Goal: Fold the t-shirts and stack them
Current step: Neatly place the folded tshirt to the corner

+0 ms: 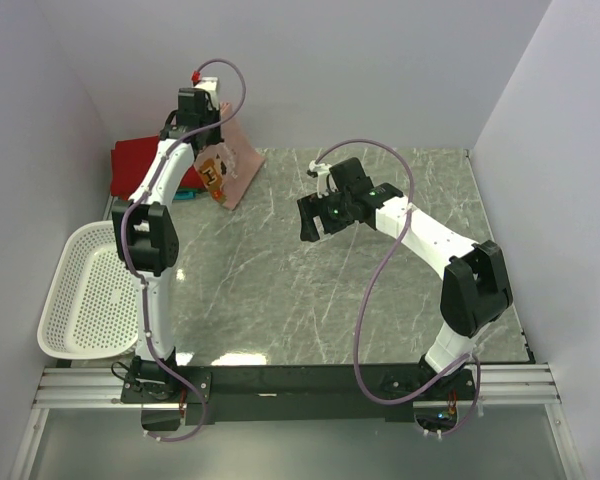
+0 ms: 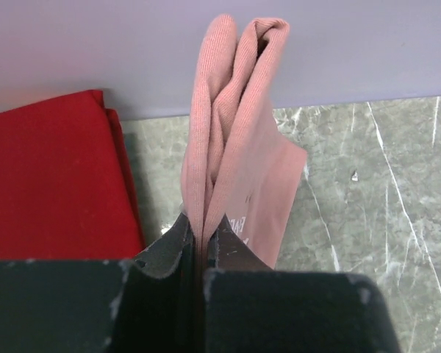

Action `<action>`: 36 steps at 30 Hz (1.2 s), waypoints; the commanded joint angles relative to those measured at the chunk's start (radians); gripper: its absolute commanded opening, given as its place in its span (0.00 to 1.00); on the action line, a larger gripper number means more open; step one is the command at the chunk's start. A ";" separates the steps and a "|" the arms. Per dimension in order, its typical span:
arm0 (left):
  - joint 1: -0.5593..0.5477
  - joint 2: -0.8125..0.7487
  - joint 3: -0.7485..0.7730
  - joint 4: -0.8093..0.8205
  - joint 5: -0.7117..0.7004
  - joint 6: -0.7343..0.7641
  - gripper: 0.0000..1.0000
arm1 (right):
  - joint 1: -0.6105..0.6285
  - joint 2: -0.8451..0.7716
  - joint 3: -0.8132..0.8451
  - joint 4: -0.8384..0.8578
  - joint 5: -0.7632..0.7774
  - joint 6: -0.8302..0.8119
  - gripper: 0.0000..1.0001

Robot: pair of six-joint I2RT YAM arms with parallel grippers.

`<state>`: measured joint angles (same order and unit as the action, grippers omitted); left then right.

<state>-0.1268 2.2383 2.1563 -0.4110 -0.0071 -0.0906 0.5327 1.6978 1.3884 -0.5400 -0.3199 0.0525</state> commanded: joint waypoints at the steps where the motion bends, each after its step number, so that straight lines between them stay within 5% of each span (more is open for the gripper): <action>1: 0.001 -0.013 0.088 0.023 -0.027 0.042 0.00 | -0.005 -0.013 0.027 0.012 -0.002 -0.013 0.89; 36: 0.001 -0.151 0.180 -0.011 0.018 0.008 0.00 | -0.005 0.016 0.049 0.000 -0.024 -0.005 0.89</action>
<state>-0.1265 2.1822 2.2784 -0.4694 -0.0132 -0.0719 0.5320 1.7069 1.4075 -0.5465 -0.3344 0.0509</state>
